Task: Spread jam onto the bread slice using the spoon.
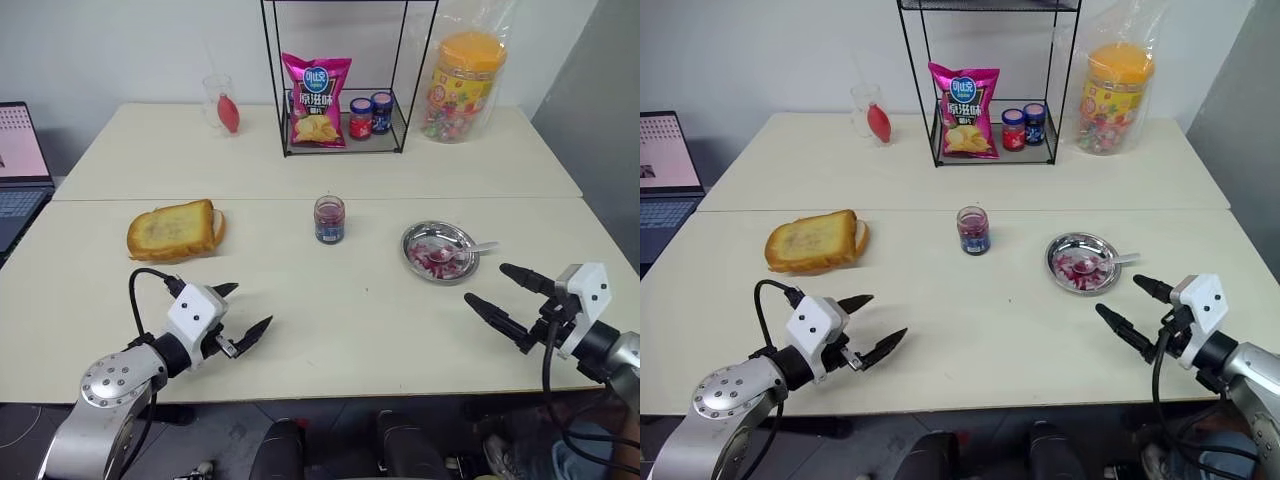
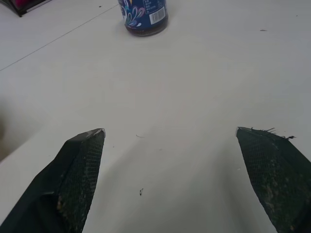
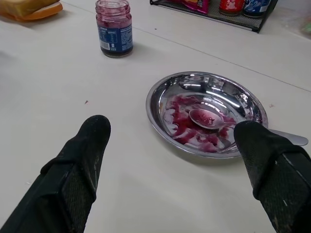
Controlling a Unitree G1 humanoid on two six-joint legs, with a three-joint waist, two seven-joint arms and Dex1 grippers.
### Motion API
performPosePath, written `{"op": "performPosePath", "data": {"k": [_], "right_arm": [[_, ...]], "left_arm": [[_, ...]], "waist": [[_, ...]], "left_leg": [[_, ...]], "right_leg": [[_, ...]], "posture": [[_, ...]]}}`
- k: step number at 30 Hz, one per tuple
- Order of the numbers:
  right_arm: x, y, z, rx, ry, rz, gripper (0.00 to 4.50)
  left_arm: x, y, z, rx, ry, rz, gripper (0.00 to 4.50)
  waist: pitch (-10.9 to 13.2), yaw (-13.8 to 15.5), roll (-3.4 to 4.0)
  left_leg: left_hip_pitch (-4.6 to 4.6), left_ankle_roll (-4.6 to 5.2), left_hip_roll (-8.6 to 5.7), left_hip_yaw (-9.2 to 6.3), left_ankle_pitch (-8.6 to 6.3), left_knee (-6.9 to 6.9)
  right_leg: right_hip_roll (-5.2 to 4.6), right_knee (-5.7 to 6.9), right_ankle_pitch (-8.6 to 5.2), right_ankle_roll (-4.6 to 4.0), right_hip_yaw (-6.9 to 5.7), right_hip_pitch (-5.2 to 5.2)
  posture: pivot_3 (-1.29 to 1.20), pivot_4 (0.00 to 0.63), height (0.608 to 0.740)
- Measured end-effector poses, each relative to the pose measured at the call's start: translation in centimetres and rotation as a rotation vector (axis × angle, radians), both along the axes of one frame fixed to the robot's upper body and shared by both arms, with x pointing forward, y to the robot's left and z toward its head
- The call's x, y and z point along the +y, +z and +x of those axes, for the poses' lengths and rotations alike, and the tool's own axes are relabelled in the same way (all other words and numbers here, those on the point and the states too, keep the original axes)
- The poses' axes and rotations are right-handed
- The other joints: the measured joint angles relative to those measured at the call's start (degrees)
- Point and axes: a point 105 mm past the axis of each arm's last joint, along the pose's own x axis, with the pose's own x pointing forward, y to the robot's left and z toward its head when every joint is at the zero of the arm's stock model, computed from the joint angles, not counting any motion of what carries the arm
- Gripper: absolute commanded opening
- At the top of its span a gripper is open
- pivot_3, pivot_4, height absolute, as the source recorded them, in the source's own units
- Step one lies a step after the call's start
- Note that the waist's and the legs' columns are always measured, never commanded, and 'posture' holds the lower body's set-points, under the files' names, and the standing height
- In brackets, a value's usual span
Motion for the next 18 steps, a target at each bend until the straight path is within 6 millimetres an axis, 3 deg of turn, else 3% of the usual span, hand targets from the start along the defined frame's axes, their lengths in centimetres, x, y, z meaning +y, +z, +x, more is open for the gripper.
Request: {"op": "performPosePath", "data": {"k": [11,18], "right_arm": [[1.1,-0.3,0.2,0.005,0.005,0.026,4.43],[1.2,-0.1,0.3,-0.002,0.010,0.028,4.43]], "left_arm": [[1.0,0.4,0.4,-0.031,0.064,0.037,4.50],[0.5,0.8,0.2,-0.064,0.062,0.002,4.50]], "waist": [[0.0,0.0,-0.01],[0.0,0.1,-0.02]], "left_leg": [[0.00,0.00,0.01,-0.01,0.00,0.00],[0.01,0.00,0.02,-0.02,0.00,0.00]], "right_leg": [[0.00,0.01,0.00,0.00,-0.01,0.00],[0.00,0.02,0.00,0.00,-0.02,0.00]], "posture": [[0.00,0.150,0.740],[0.00,0.150,0.740]]}}
